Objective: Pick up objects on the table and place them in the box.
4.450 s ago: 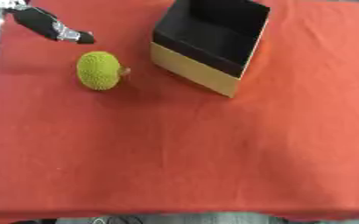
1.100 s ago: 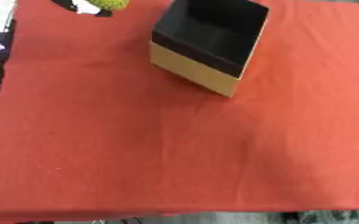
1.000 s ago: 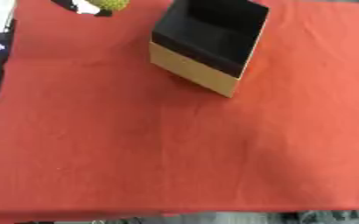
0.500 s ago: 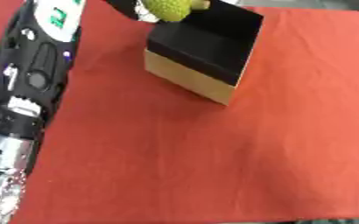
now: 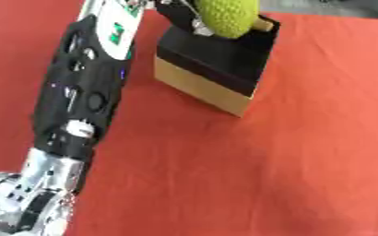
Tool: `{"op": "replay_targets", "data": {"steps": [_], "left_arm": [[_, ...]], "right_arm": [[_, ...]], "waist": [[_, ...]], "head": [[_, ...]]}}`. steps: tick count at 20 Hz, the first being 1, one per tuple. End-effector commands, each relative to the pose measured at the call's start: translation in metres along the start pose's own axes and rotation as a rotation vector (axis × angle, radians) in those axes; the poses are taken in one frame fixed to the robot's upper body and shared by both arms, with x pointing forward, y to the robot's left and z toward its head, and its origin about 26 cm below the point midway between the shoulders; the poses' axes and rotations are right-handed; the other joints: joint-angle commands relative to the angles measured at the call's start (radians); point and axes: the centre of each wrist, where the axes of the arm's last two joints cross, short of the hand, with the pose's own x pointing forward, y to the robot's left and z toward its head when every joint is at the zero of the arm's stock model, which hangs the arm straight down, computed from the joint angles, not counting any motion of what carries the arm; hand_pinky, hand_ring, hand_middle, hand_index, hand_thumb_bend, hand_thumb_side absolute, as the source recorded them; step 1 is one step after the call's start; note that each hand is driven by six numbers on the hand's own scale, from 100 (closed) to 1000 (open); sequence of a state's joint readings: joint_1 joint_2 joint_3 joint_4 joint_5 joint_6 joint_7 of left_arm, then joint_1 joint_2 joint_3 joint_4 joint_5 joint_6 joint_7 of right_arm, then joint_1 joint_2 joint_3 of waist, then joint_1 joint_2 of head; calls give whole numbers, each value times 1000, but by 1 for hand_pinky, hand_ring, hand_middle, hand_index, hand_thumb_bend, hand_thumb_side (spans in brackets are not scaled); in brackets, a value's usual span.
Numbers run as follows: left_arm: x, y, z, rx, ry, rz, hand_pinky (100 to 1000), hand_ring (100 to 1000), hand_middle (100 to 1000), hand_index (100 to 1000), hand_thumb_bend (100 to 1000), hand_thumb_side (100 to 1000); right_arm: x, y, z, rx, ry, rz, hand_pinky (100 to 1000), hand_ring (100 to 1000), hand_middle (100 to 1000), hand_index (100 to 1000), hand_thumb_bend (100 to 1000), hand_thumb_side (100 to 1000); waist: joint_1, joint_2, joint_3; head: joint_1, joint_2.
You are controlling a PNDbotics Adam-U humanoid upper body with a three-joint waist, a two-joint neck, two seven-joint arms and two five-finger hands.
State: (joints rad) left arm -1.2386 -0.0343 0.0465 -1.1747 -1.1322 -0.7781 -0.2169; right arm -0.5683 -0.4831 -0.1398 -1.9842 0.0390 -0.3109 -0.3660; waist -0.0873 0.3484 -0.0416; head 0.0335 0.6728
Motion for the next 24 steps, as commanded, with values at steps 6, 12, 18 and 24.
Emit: {"op": "replay_targets", "data": {"steps": [6,12,18,24], "left_arm": [[17,-9,-6,-14,39,-105,369,296,372,422,767,100],[21,-28,1,-75,51,-113,376,300,392,426,783,100],[21,-33,5,-91,76,-138,376,327,390,426,786,100],[18,-26,8,22,236,-147,385,307,368,412,741,100]], "right_arm": [[6,4,-8,-3,-29,-46,762,723,581,777,100,655],[6,5,-6,-11,-21,-55,762,723,579,776,100,657],[5,6,-6,-19,-15,-57,761,722,578,776,100,657],[5,6,-5,-20,-11,-59,761,722,577,775,100,657]], "waist": [[-2,-11,-18],[-4,-7,-10],[-8,-3,-7],[-10,-3,-12]], "head": [[45,-37],[20,-31],[13,-26],[16,-36]]}}
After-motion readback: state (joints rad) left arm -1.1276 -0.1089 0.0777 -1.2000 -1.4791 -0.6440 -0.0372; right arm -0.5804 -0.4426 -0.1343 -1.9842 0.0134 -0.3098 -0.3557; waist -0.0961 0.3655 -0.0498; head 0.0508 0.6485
